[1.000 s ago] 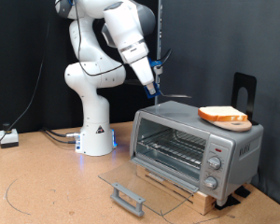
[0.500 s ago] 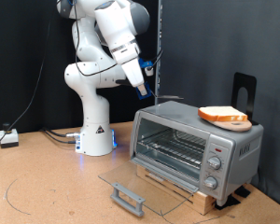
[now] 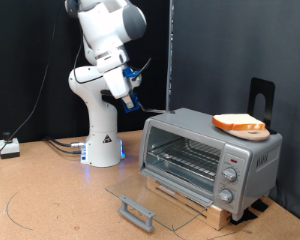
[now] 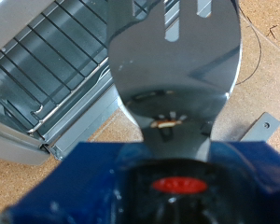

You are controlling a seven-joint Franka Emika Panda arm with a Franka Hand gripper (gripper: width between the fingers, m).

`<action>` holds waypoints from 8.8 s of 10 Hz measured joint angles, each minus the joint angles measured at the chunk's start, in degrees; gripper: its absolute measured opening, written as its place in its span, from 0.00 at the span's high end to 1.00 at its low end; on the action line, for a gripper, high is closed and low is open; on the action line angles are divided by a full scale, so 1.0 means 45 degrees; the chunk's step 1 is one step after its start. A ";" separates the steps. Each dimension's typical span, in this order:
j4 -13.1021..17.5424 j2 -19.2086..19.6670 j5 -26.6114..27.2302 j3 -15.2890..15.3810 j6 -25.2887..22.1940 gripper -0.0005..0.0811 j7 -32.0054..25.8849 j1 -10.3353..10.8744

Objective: Make a piece of toast with the oven

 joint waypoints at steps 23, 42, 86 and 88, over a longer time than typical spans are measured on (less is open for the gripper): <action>0.0447 0.2479 0.1960 0.3101 0.2083 0.48 0.0808 0.1548; 0.1062 0.3358 0.2116 0.4002 0.2363 0.48 0.1432 0.1620; 0.2369 0.5269 0.3808 0.6024 0.4611 0.48 0.2556 0.2111; 0.2424 0.5264 0.3843 0.6024 0.4628 0.48 0.2516 0.2111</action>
